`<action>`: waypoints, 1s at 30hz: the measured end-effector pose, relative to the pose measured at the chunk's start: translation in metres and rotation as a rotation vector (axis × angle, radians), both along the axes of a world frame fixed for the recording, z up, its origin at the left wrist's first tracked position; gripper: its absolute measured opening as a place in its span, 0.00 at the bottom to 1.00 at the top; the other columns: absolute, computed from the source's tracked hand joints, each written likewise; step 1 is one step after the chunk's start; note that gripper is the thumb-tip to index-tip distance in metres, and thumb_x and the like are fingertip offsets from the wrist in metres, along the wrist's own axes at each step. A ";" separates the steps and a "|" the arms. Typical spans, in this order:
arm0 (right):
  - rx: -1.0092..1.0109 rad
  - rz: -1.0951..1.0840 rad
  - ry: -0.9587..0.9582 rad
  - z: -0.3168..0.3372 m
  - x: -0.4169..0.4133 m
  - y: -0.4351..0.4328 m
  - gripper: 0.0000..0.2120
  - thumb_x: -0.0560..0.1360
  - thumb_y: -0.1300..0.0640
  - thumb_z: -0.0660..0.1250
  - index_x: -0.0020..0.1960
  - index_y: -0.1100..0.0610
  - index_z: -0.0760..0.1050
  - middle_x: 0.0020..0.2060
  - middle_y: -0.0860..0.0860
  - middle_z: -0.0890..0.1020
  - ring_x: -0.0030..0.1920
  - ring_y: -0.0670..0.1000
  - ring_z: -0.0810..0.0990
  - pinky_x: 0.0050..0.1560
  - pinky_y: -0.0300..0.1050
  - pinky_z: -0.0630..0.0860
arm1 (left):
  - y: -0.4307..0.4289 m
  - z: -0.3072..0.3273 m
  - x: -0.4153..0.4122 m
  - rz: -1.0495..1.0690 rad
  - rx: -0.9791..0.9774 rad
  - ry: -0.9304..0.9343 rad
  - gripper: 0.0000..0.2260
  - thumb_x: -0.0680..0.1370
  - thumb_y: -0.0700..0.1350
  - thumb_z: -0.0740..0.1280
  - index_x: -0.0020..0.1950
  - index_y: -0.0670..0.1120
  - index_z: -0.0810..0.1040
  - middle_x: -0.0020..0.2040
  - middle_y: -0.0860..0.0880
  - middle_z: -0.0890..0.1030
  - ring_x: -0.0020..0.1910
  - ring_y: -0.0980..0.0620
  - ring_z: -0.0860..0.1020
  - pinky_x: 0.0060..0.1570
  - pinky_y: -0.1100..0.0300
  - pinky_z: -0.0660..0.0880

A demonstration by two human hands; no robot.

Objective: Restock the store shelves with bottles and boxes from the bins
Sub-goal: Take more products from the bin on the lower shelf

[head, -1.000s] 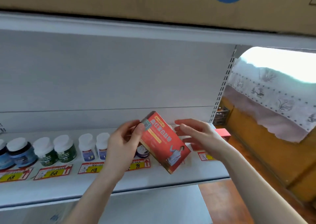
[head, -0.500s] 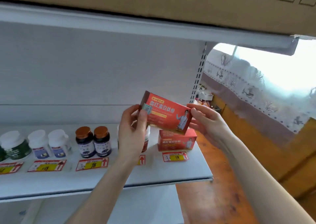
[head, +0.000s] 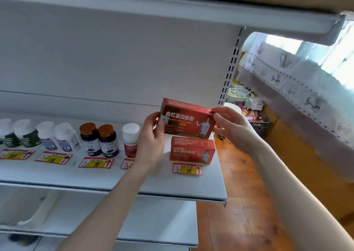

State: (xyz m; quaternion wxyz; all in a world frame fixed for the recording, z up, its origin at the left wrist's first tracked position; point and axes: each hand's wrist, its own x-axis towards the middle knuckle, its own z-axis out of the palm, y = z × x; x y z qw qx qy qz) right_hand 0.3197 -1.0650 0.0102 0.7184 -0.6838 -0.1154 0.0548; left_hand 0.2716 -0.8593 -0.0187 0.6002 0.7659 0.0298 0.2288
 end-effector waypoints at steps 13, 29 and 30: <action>-0.097 -0.216 -0.021 -0.048 0.051 -0.011 0.04 0.76 0.63 0.64 0.48 0.56 0.73 0.44 0.49 0.79 0.45 0.49 0.80 0.40 0.35 0.79 | 0.000 -0.113 -0.054 -0.094 0.904 0.056 0.17 0.74 0.50 0.57 0.48 0.41 0.81 0.46 0.47 0.82 0.46 0.48 0.82 0.46 0.62 0.76; -0.132 -0.200 0.222 -0.094 0.049 -0.002 0.07 0.79 0.64 0.58 0.54 0.58 0.72 0.47 0.51 0.77 0.46 0.48 0.77 0.41 0.39 0.76 | 0.002 -0.142 -0.057 -0.112 0.957 0.110 0.16 0.74 0.50 0.57 0.48 0.43 0.81 0.51 0.44 0.82 0.54 0.44 0.80 0.51 0.44 0.75; -0.131 -0.198 0.222 -0.095 0.048 -0.001 0.07 0.79 0.64 0.57 0.54 0.58 0.72 0.47 0.51 0.77 0.46 0.48 0.77 0.41 0.39 0.76 | 0.002 -0.143 -0.057 -0.101 0.962 0.104 0.16 0.74 0.50 0.57 0.48 0.43 0.81 0.51 0.44 0.82 0.55 0.44 0.80 0.52 0.44 0.74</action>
